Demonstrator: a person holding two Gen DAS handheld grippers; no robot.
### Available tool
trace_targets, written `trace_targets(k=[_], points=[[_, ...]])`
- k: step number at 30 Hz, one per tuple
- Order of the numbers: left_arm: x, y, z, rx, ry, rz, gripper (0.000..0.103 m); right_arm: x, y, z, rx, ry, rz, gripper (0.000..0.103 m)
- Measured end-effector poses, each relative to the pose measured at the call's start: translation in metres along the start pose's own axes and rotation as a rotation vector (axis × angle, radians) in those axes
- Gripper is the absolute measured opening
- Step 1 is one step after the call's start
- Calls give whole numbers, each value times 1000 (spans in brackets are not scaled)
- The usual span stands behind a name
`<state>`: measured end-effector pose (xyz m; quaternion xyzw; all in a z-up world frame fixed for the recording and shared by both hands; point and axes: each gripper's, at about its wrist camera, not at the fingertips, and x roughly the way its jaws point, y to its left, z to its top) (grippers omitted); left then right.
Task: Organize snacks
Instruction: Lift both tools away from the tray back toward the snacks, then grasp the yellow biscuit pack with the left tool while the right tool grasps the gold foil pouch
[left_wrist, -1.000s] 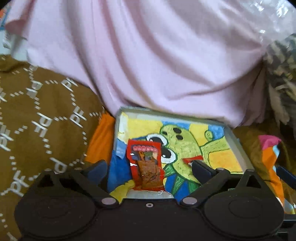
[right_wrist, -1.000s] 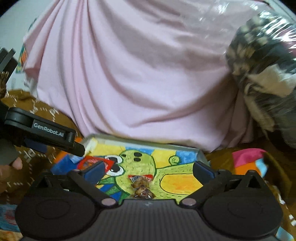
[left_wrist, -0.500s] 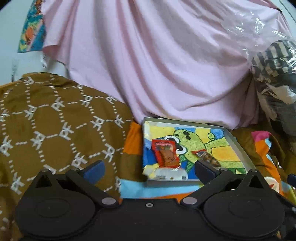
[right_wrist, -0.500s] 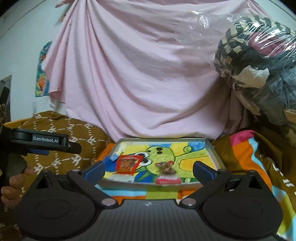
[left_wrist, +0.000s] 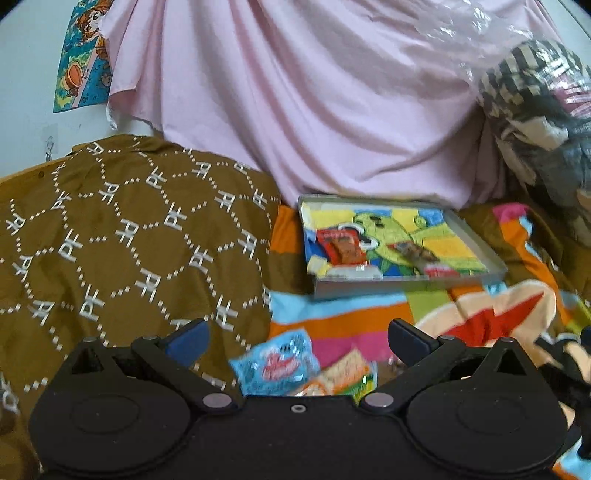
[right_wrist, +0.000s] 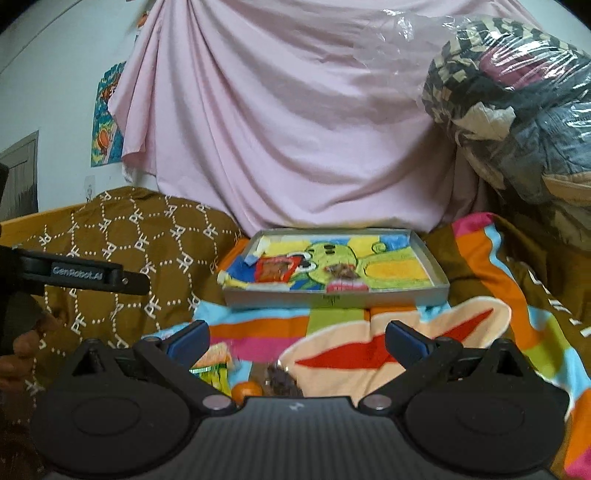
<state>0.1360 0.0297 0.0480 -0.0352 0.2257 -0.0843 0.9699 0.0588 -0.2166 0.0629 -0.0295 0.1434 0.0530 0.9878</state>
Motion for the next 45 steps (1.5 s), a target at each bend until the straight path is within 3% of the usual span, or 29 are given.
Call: trace_targets(k=[8, 15, 20, 24, 28, 40, 45], points=[[-18, 7, -28, 40, 51, 5, 102, -14, 4, -19, -42, 58, 26, 103], [-15, 12, -48, 66, 157, -9, 102, -16, 11, -35, -89, 136, 63, 103], [-7, 11, -58, 83, 232, -16, 102, -9, 16, -44, -92, 227, 104, 103], [5, 10, -61, 92, 291, -34, 102, 4, 20, -56, -70, 356, 152, 103], [22, 9, -62, 137, 343, -62, 102, 10, 24, -62, -59, 395, 171, 103], [56, -4, -68, 284, 361, -162, 102, 31, 26, -67, -22, 467, 157, 103], [67, -5, -70, 297, 377, -197, 102, 37, 31, -70, -33, 474, 142, 103]])
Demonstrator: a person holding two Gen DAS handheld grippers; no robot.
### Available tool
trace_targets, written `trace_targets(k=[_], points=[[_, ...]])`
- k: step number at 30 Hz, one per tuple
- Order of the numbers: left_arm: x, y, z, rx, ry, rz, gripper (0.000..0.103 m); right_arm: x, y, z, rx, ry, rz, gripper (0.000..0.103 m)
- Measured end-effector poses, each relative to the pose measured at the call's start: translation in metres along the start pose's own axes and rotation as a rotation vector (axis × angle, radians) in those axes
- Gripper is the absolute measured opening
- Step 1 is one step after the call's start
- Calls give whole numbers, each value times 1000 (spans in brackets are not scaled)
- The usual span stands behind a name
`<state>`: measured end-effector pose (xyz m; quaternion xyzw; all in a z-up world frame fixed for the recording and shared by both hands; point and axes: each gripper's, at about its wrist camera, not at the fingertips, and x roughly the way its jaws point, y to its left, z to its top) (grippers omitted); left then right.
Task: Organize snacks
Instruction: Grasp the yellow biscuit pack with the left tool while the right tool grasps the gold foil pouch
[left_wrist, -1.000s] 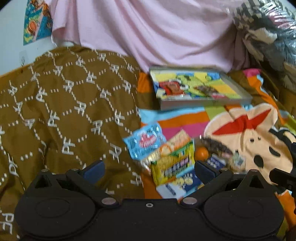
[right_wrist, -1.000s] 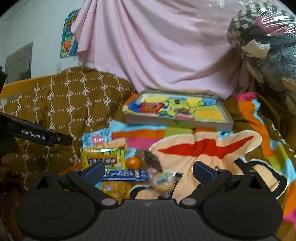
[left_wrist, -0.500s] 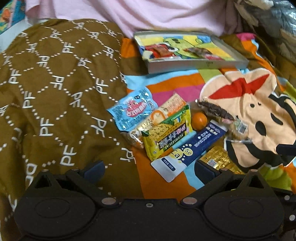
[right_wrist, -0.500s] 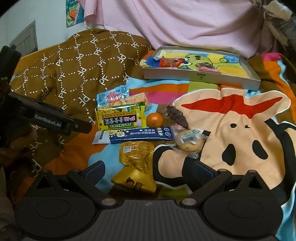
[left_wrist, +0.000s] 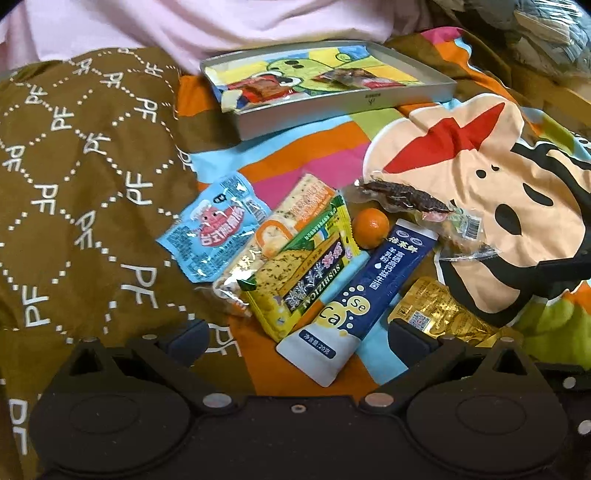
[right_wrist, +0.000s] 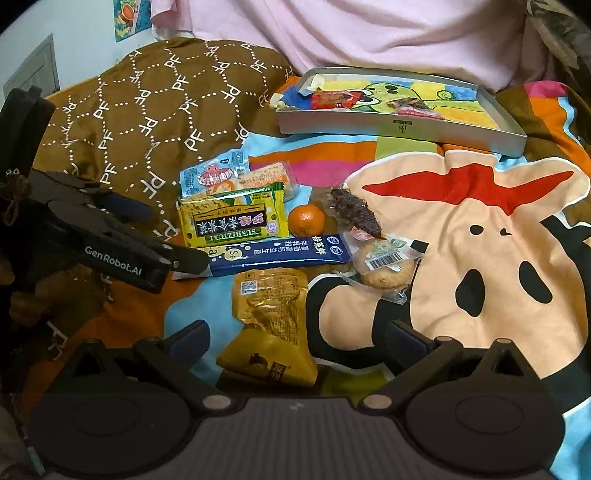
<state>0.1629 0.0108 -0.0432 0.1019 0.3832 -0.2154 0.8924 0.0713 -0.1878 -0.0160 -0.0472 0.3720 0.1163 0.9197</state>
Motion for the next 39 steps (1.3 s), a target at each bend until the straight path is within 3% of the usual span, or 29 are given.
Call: trace_targets(k=[6, 13, 23, 29, 39], points=[[9, 6, 2, -35, 25, -42, 102, 12, 5, 2, 1, 16, -10, 103], [15, 9, 5, -54, 36, -40, 102, 24, 17, 2, -34, 6, -28, 100], [21, 8, 6, -42, 40, -51, 102, 37, 22, 0, -39, 30, -19, 83], [25, 10, 5, -59, 58, -64, 102, 36, 13, -2, 1, 38, -22, 57], [26, 0, 4, -8, 59, -93, 102, 24, -14, -8, 57, 29, -90, 54]])
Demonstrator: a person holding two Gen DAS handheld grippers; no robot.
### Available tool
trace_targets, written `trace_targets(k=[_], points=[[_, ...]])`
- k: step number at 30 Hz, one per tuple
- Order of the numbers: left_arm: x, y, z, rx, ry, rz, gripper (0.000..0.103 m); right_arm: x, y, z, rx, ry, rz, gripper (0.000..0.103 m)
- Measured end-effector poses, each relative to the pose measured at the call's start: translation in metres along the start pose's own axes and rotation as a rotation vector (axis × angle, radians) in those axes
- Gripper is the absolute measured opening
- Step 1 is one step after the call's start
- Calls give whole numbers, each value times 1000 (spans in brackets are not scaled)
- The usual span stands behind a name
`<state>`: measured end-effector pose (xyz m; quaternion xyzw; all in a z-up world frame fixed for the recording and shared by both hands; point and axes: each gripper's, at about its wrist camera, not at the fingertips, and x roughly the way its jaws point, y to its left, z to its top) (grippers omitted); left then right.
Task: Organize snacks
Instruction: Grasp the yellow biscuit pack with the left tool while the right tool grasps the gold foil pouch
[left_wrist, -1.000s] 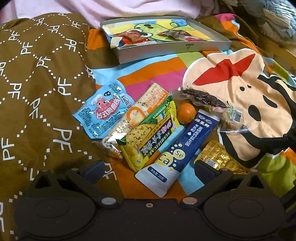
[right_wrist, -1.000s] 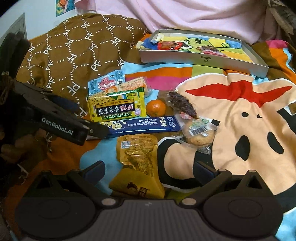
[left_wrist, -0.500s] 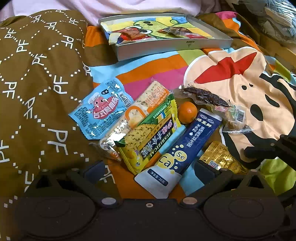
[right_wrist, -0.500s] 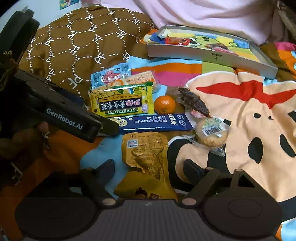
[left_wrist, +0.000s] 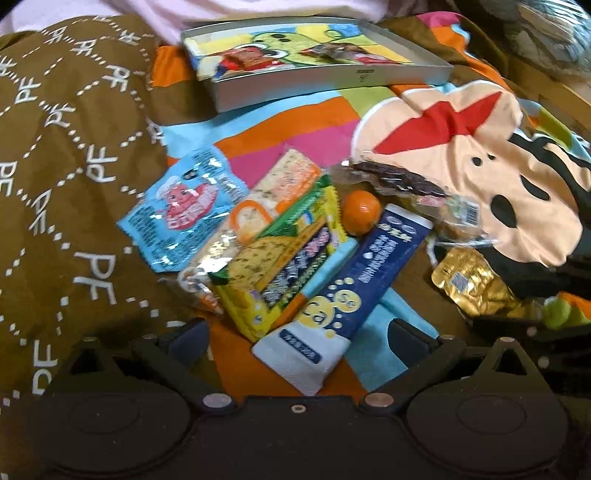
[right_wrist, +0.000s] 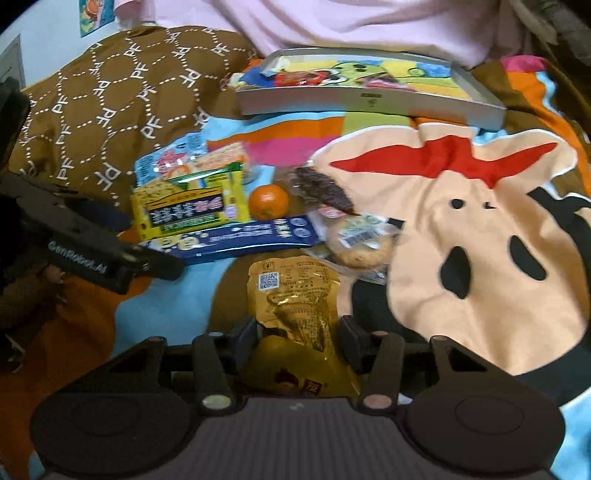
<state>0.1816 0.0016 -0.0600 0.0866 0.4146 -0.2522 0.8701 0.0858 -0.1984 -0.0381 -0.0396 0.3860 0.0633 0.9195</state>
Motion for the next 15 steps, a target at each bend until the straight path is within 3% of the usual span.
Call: trace_targets(k=[11, 15], points=[[-9, -15, 7, 135, -5, -110, 98, -1, -7, -4, 27, -2, 13, 55], [-19, -17, 8, 198, -78, -97, 98, 0, -8, -3, 28, -2, 14, 56]])
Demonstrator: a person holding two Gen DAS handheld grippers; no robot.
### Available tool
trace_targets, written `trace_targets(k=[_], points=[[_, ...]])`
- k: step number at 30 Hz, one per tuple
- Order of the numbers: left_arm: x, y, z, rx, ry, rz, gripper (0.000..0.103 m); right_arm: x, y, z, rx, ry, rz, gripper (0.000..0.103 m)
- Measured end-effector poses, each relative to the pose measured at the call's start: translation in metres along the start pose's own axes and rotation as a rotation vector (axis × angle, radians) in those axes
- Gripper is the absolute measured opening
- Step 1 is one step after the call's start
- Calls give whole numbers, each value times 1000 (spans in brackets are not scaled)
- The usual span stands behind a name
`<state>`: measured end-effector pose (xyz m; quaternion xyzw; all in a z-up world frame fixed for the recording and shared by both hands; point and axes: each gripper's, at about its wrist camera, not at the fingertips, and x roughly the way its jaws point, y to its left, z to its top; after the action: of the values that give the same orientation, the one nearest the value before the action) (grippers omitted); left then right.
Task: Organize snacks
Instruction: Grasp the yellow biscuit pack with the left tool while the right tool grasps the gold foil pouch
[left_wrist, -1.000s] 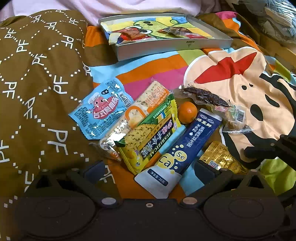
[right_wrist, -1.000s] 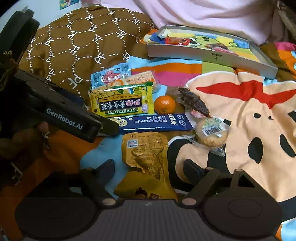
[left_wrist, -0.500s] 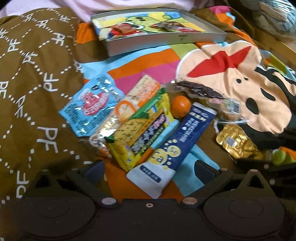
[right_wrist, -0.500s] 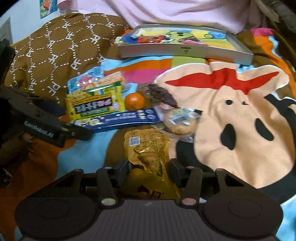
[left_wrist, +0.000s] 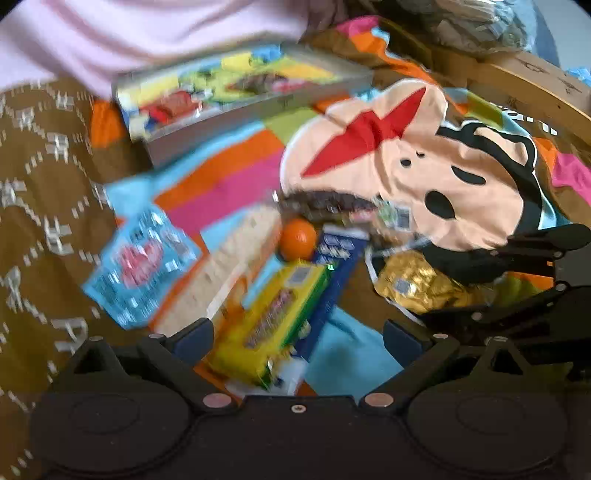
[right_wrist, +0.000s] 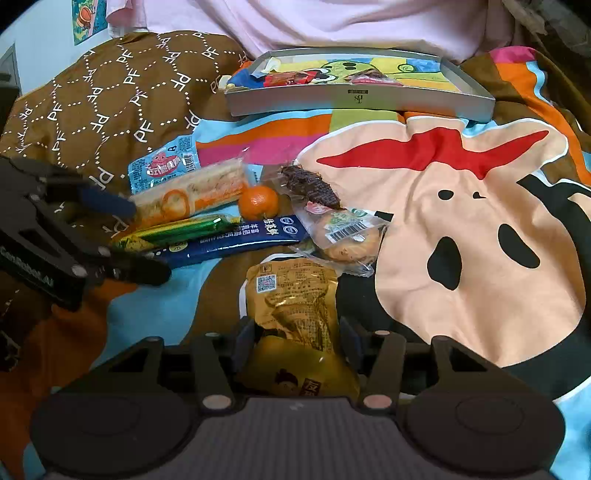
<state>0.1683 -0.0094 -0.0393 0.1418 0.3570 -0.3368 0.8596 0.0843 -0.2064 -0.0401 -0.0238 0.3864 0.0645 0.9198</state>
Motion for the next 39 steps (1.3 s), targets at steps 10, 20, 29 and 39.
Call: trace_targets(k=[10, 20, 29, 39], points=[[13, 14, 11, 71, 54, -174, 92, 2, 1, 1, -8, 3, 11, 59], [39, 30, 15, 72, 131, -206, 91, 6, 4, 2, -29, 4, 19, 63], [50, 49, 17, 45, 179, -312, 85, 15, 4, 8, -26, 23, 77, 66], [41, 61, 8, -228, 238, -372, 50, 3, 18, 4, -94, -10, 157, 57]])
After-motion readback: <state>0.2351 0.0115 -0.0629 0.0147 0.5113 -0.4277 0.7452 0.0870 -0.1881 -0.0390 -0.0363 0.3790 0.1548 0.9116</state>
